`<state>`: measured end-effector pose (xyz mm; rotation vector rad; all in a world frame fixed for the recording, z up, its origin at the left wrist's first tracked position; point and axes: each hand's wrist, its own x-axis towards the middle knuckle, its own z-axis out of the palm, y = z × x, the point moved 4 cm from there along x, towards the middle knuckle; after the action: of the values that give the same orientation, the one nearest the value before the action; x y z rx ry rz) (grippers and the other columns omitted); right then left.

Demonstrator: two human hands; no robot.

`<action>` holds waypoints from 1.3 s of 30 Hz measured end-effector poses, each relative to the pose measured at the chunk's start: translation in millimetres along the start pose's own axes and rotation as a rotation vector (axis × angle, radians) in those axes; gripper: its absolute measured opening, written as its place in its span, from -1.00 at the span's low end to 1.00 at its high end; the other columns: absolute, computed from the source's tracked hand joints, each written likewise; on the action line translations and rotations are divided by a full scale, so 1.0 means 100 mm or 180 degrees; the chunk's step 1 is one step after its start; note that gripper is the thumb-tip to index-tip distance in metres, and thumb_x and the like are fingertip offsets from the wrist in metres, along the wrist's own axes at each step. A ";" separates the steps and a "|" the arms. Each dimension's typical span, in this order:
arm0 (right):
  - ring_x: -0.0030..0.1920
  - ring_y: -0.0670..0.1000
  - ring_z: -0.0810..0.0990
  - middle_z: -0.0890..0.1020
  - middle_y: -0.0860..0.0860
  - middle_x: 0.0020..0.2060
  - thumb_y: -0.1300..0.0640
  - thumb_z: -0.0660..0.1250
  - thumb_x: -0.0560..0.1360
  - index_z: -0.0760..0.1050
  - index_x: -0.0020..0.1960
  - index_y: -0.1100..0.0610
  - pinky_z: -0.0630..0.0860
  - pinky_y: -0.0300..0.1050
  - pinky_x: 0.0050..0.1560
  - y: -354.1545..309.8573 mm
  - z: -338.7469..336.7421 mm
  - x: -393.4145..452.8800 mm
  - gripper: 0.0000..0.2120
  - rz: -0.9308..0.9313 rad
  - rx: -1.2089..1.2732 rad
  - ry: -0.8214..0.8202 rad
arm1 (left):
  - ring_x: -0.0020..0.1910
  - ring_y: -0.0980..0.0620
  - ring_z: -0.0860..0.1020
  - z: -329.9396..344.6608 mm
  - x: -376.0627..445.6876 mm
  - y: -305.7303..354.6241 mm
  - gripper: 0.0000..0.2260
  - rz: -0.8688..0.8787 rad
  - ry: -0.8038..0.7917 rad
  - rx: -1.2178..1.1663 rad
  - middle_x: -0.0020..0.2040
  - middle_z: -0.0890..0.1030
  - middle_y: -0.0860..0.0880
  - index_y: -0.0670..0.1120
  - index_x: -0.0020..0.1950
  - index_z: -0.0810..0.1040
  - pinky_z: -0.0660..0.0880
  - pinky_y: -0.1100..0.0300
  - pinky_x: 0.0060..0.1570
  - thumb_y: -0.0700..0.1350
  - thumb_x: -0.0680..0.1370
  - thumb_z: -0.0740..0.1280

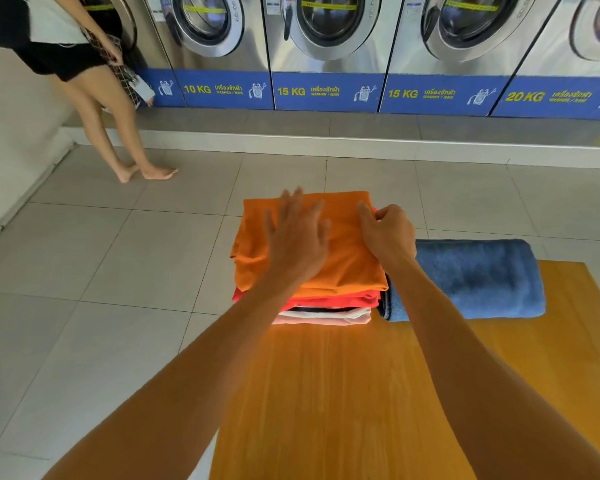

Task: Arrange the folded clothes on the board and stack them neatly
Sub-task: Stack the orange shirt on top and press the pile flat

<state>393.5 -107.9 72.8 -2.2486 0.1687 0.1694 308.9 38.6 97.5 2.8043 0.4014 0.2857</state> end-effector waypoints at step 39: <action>-0.48 -0.11 0.57 0.70 -0.02 -0.38 -0.12 0.30 0.61 0.56 -0.16 0.17 0.45 -0.18 -0.37 0.62 -0.22 -0.89 -0.63 0.0339 0.1030 -0.1014 | 0.29 -0.08 0.50 0.58 0.82 0.52 -0.65 -0.0080 -0.0514 -0.0551 0.20 0.63 0.00 0.05 0.20 0.59 0.01 -0.24 0.43 0.17 0.61 0.14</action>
<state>296.8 -158.0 55.6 -1.8638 0.1332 0.5163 412.3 0.5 71.7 2.6272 0.3560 0.0829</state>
